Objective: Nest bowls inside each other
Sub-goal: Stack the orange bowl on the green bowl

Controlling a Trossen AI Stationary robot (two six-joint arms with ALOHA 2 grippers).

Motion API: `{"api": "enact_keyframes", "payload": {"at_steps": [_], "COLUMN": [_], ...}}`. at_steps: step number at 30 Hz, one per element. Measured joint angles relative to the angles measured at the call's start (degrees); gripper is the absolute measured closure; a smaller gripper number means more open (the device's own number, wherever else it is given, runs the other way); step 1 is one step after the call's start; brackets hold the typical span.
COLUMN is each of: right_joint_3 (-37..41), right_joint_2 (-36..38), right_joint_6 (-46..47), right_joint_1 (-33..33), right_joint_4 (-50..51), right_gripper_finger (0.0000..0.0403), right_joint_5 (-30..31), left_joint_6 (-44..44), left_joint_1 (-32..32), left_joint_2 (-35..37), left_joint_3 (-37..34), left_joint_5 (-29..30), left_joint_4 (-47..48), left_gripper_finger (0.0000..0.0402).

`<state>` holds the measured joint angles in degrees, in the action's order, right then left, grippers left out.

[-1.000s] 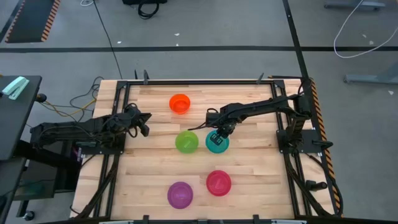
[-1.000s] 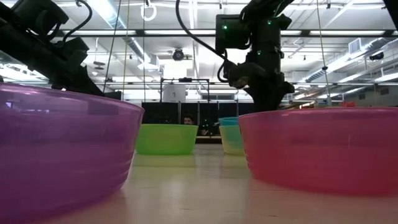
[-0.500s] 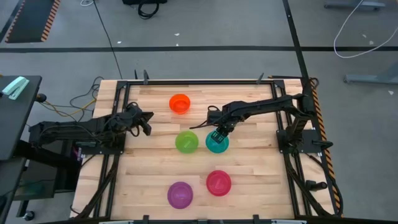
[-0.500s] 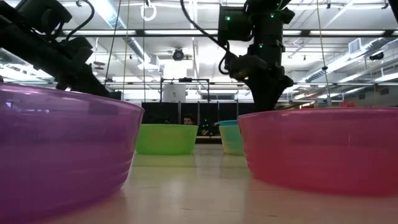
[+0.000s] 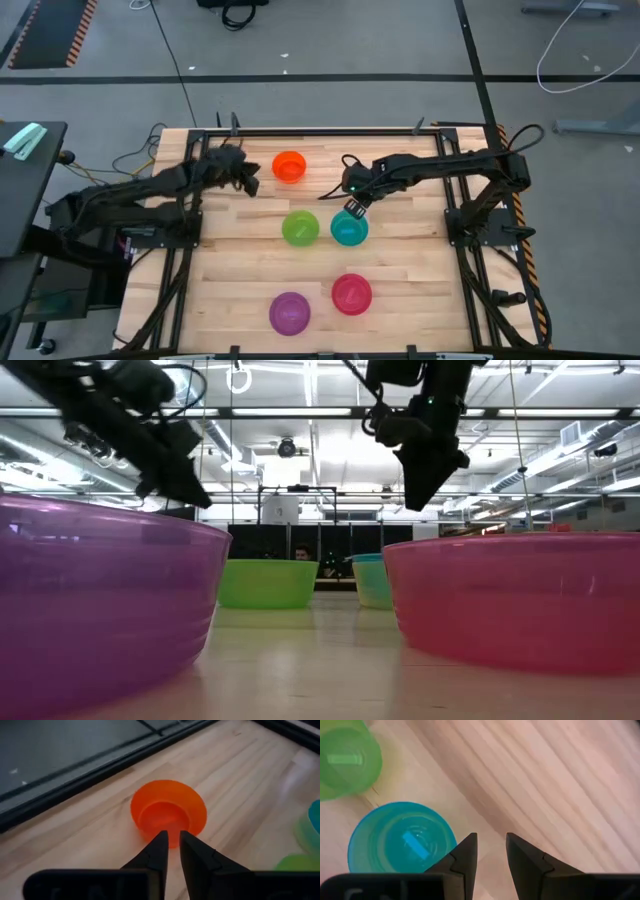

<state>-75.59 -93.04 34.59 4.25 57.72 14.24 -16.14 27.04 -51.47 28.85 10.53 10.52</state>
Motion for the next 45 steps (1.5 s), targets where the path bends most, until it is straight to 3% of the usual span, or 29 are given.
{"api": "enact_keyframes", "payload": {"at_steps": [7, 15, 22, 30, 45], "right_joint_3": [0.0, 0.0, 0.0, 0.0, 0.0], "right_joint_2": [2.3, 3.6, 3.6, 3.6, 3.6], "right_joint_6": [-2.1, -2.9, -3.1, -3.3, -3.3], "right_joint_1": [0.0, -0.2, -0.3, -0.3, -0.3], "right_joint_4": [0.1, 0.7, 2.0, 2.0, 1.9], "right_gripper_finger": [0.0292, 0.0292, 0.0292, 0.0292, 0.0292], "right_joint_5": [3.4, 5.7, 7.6, 9.9, 9.9], "left_joint_6": [3.7, 9.8, 14.3, 14.5, 13.8], "left_joint_1": [10.1, 14.9, 15.0, 15.3, 16.9], "left_joint_2": [-17.3, -37.2, -47.7, -54.3, -57.9], "left_joint_3": [20.0, 37.1, 42.3, 46.2, 47.2], "left_joint_5": [-10.4, -12.1, -19.9, -19.8, -16.3], "left_joint_4": [16.3, 34.3, 34.2, 34.1, 32.1], "left_gripper_finger": [0.0351, 0.033, 0.0307, 0.0283, 0.0263]}}
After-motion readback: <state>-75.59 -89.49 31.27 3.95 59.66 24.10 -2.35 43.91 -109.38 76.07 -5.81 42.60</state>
